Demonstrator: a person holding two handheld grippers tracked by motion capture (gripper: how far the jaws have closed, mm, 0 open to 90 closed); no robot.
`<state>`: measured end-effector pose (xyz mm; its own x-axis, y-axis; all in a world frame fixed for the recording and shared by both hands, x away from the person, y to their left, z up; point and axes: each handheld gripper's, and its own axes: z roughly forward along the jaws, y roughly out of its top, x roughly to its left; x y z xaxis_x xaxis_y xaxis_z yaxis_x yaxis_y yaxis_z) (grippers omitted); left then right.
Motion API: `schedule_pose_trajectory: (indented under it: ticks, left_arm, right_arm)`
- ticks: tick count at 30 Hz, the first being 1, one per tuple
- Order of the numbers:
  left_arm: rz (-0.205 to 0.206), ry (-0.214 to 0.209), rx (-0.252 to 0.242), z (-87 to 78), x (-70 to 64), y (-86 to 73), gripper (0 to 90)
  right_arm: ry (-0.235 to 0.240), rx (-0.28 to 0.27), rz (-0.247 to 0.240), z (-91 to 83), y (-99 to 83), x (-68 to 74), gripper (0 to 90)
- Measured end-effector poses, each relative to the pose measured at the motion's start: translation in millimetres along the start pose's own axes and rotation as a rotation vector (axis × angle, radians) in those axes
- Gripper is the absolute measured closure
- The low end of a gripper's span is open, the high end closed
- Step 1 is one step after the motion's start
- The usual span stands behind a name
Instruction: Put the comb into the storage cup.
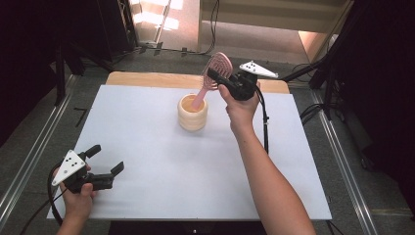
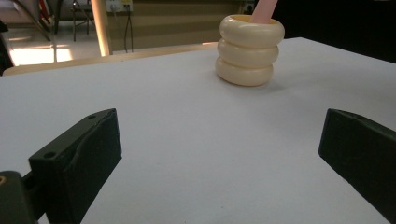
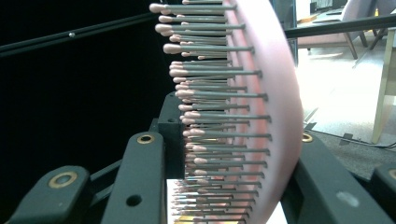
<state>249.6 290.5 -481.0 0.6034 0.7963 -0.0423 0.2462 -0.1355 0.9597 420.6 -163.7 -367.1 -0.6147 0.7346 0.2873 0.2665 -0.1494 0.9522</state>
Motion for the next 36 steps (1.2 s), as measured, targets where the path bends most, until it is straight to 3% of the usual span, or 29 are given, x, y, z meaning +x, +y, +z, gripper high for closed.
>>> schedule_pose_trajectory:
  ticks: [36]
  left_arm:
    - [0.013, -0.002, 0.002, 0.2, -0.4, 0.0, 0.1]
  right_arm:
    - [0.006, 0.061, 0.003, 23.7, -30.1, -3.0, 62.5]
